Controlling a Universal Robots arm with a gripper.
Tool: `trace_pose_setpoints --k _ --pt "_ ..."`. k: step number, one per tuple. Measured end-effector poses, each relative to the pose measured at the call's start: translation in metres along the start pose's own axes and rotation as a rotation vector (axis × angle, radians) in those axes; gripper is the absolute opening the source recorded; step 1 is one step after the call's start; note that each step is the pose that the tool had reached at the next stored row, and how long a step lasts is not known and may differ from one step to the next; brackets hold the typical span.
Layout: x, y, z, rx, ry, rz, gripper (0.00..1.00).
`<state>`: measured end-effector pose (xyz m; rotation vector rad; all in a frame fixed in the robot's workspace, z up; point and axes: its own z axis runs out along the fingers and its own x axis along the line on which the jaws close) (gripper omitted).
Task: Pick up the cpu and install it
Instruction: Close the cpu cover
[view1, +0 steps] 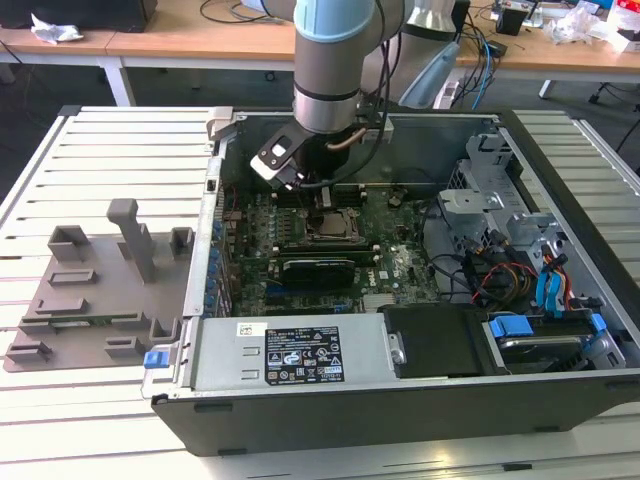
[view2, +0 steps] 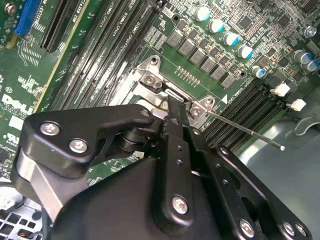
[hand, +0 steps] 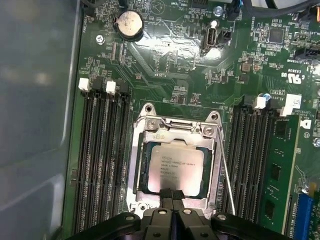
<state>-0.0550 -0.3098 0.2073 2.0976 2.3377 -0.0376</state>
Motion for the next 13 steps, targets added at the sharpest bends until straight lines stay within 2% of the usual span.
trace_pose_setpoints --k 5,8,13 --pt "0.0000 -0.0001 0.0024 0.0002 -0.0002 0.000 0.11" --pt "-0.0007 0.0071 0.0015 -0.0005 0.0003 0.000 0.11" --pt "-0.0013 0.0115 -0.0032 0.0000 -0.0001 0.000 0.11"
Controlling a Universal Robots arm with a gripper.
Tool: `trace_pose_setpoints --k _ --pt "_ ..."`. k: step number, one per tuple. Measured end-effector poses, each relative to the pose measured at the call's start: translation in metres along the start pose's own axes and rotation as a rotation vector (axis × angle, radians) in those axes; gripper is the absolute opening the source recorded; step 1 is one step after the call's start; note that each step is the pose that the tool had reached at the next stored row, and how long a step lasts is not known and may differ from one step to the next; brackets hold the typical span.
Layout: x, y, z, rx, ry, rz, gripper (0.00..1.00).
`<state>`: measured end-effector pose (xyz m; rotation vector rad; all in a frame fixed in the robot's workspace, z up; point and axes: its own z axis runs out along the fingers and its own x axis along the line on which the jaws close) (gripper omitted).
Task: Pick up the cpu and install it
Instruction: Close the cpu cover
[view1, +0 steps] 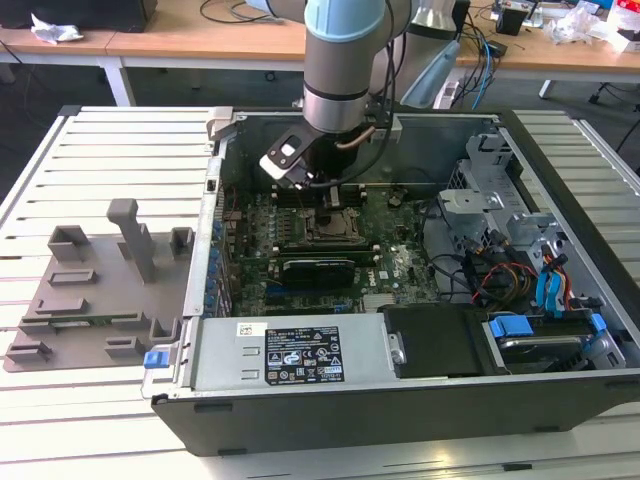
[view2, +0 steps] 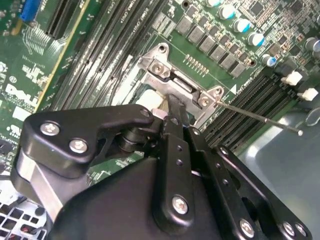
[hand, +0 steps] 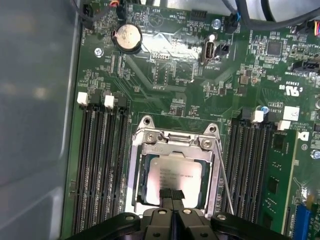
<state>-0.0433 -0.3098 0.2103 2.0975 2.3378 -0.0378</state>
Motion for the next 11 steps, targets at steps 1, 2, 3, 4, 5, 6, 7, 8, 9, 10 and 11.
trace_pose_setpoints --k 1,2,3,4,5,6,7,8,9,10,11 --pt "0.0000 0.0000 -0.0003 -0.0001 0.0002 0.000 0.11" --pt "0.0000 0.0000 -0.0010 -0.0001 0.0002 0.000 0.11" --pt "0.0000 0.0000 -0.0015 -0.0001 0.0002 0.000 0.11" --pt "0.0000 0.0000 -0.0020 0.0000 0.0001 0.000 0.11" --pt "-0.0001 0.0000 -0.0037 0.0001 0.0000 0.000 0.11" --pt "-0.0001 0.0000 -0.0047 0.0000 0.0001 0.000 0.11" --pt "-0.0001 0.0000 -0.0053 -0.0001 0.0002 0.000 0.11" --pt "-0.0001 -0.0001 -0.0063 0.0000 0.0001 0.000 0.11" --pt "-0.0001 -0.0001 -0.0073 0.0000 0.0001 0.000 0.11" --pt "-0.0001 -0.0001 -0.0086 0.0000 0.0001 0.000 0.11" --pt "-0.0002 -0.0001 -0.0101 0.0000 0.0001 0.000 0.11"
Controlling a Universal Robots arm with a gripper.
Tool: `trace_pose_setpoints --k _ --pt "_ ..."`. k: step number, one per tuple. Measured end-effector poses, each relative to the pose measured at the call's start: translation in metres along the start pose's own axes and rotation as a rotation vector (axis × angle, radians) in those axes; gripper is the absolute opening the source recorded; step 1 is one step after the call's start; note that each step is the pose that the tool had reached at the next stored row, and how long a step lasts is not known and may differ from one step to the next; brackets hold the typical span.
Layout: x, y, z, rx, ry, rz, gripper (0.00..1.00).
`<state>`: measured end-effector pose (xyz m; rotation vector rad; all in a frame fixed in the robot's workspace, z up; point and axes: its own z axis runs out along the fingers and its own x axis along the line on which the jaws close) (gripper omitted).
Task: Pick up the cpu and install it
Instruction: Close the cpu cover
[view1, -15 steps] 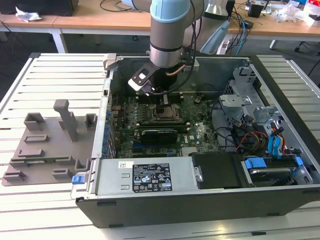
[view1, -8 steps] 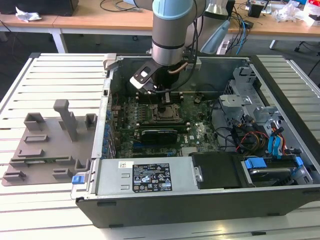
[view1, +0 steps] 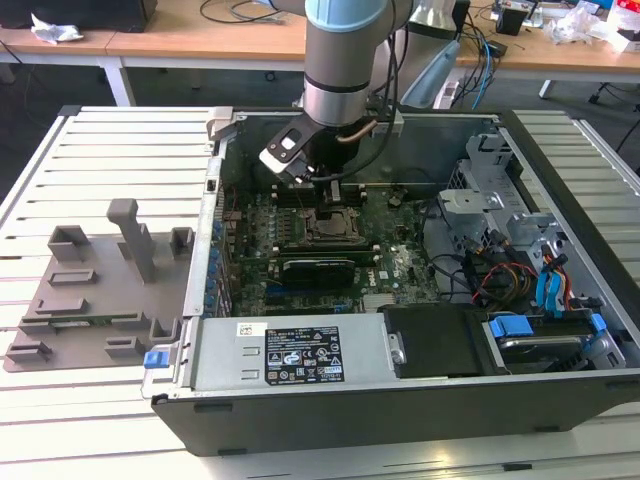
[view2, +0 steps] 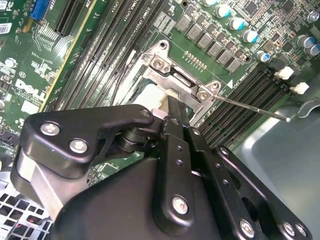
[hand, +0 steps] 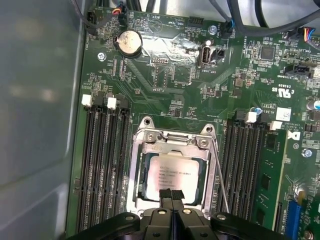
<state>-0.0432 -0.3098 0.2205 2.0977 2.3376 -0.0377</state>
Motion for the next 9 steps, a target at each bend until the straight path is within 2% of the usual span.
trace_pose_setpoints --k 9 --pt "-0.0001 -0.0001 -0.0067 0.0000 0.0001 0.000 0.11"
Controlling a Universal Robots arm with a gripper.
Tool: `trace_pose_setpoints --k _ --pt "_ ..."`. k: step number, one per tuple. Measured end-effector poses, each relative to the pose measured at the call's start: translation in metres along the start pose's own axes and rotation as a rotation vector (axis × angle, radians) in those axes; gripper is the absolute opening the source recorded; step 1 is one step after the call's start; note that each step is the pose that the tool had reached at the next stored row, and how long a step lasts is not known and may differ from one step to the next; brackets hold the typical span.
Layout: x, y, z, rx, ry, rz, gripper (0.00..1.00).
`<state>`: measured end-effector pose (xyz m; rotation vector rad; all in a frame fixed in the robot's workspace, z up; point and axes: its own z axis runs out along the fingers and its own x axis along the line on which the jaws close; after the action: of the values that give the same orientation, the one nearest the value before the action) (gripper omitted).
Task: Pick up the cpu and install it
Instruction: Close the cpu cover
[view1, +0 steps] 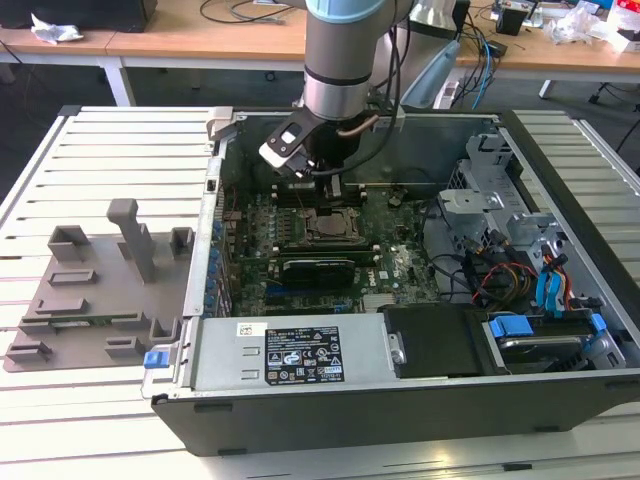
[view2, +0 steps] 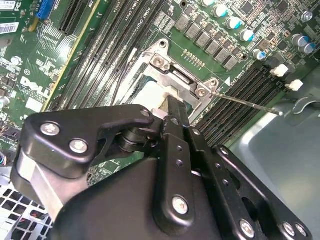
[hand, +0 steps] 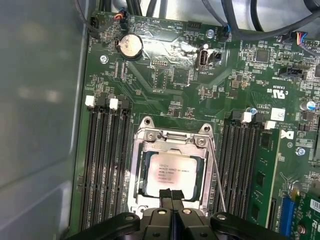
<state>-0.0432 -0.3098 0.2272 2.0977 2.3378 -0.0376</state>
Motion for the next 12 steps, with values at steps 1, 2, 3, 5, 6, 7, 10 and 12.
trace_pose_setpoints --k 1,2,3,5,6,7,10,12 --pt "-0.0001 -0.0001 -0.0009 0.0001 -0.0001 0.000 0.11" --pt "-0.0001 -0.0001 -0.0018 0.0000 -0.0001 0.000 0.11" --pt "-0.0001 -0.0001 -0.0026 0.0000 -0.0001 0.000 0.11" --pt "-0.0001 -0.0001 -0.0049 0.0000 -0.0001 0.000 0.11" --pt "-0.0001 -0.0001 -0.0070 0.0000 -0.0001 0.000 0.11" --pt "-0.0002 -0.0002 -0.0096 -0.0001 0.0000 0.000 0.11" --pt "-0.0003 -0.0003 -0.0166 0.0000 -0.0001 0.000 0.11" --pt "-0.0004 -0.0005 -0.0269 0.0000 0.0001 0.000 0.11"
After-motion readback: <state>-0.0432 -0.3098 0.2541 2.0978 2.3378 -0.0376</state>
